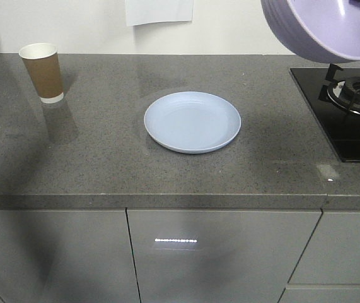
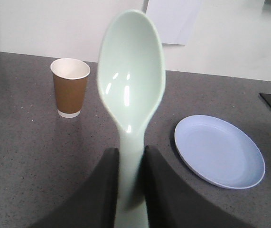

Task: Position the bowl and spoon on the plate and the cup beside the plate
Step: 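Drive forward until the plate is centered in front of the robot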

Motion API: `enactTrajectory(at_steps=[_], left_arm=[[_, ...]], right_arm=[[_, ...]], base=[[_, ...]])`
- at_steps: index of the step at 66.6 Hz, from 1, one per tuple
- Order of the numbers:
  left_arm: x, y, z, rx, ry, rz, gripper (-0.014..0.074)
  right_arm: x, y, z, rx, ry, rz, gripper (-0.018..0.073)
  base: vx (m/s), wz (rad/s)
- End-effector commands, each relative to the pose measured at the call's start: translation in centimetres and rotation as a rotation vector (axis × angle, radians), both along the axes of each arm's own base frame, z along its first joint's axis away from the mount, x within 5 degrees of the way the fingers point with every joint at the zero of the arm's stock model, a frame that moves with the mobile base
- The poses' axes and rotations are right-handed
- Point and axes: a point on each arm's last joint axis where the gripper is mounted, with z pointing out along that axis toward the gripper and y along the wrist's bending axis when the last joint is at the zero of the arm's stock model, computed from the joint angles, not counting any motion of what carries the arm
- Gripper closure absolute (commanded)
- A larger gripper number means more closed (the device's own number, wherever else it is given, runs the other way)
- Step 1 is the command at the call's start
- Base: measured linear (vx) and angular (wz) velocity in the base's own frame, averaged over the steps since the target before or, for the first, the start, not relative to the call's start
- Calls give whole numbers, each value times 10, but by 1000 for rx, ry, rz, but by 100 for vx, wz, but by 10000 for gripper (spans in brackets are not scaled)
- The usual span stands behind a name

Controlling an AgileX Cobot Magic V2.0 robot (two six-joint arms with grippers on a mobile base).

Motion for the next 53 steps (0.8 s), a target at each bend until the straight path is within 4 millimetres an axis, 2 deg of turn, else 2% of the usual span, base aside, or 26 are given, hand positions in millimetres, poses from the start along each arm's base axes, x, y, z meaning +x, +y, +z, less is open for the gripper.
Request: enactTrajectory(at_steps=[1, 53], left_arm=[[-3, 0, 14, -22, -92, 16, 602], [-3, 0, 14, -22, -92, 16, 602]], right_arm=[[-9, 2, 17, 37, -90, -11, 568], [-9, 2, 17, 37, -90, -11, 568]], base=[[7, -1], [6, -1]])
